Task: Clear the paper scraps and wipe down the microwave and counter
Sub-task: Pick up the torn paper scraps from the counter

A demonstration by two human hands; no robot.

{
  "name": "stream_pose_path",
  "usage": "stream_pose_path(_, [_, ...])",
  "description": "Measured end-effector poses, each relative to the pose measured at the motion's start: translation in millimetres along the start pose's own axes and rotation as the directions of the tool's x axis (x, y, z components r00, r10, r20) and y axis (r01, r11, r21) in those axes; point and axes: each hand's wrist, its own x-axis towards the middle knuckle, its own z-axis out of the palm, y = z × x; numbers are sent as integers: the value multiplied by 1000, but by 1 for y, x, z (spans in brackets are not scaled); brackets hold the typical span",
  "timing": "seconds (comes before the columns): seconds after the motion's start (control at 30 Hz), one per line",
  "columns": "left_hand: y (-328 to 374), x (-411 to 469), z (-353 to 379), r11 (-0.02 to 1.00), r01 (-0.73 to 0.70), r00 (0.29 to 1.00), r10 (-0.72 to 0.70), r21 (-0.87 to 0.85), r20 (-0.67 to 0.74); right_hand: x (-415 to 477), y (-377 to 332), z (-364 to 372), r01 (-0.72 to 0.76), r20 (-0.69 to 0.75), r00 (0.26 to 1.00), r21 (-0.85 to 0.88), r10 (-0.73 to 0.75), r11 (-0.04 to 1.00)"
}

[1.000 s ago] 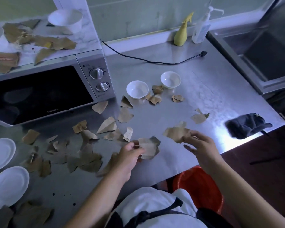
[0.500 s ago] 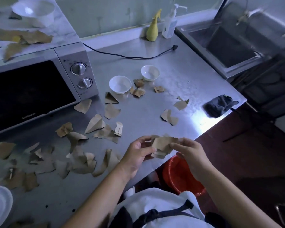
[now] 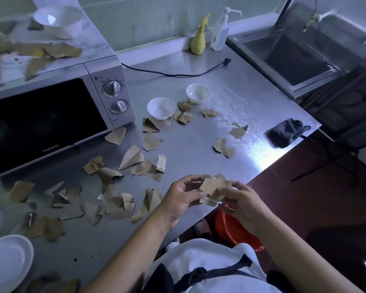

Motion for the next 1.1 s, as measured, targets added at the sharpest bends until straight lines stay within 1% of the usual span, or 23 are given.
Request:
stream_pose_path(0.1, [2,-5,-5,1000,26,999,-26,-7,32,1,0,4,9,20,1000,-19,-8,1000])
stream_pose_path(0.2, [4,-9,-8,998,43,998,-45,46,39,4,0,10,60,-13,998,-76,-61,995])
stream_pose_path(0.3, [3,-10,-9,997,56,998,-58,61,32,5,0,15,88,-27,995,-110,-91,990])
stream_pose_path(0.37, [0,-9,-8,995,55,998,-55,79,-6,6,1,14,90,-32,995,-122,-95,988])
stream_pose_path(0.47, [-5,-3,-6,989,43,991,-25,138,-130,6,0,12,94,-5,995,-134,-95,987])
stream_pose_path(0.53, [-5,1,-6,985,54,987,-29,162,-158,6,-3,8,110,20,994,-153,-108,982])
stream_pose_path(0.63, [-2,7,-5,979,69,988,-40,192,-150,9,-8,1,151,43,988,-186,-145,971])
stream_pose_path(0.77, [-2,13,2,980,84,989,-60,181,-138,14,-10,-8,194,34,981,-220,-191,956])
stream_pose_path(0.87, [-2,20,8,977,101,989,-79,189,-122,19,-10,-14,202,-17,978,-191,-209,961])
stream_pose_path(0.93, [1,23,7,981,115,992,-105,155,-73,22,-11,-19,198,-40,978,-158,-206,967])
stream_pose_path(0.97, [3,27,3,985,122,990,-112,122,-84,24,-13,-22,196,-51,977,-144,-205,970])
stream_pose_path(1.0, [5,30,-3,988,123,984,-110,93,-140,26,-14,-26,195,-61,977,-132,-204,972])
stream_pose_path(1.03, [6,35,-12,990,114,966,-91,84,-242,29,-16,-30,192,-65,977,-118,-201,974])
stream_pose_path(1.07, [7,40,-22,988,105,925,-57,111,-375,31,-18,-35,187,-64,979,-101,-194,977])
stream_pose_path(1.1, [8,44,-33,977,115,858,-7,180,-514,34,-20,-39,179,-57,981,-85,-185,980])
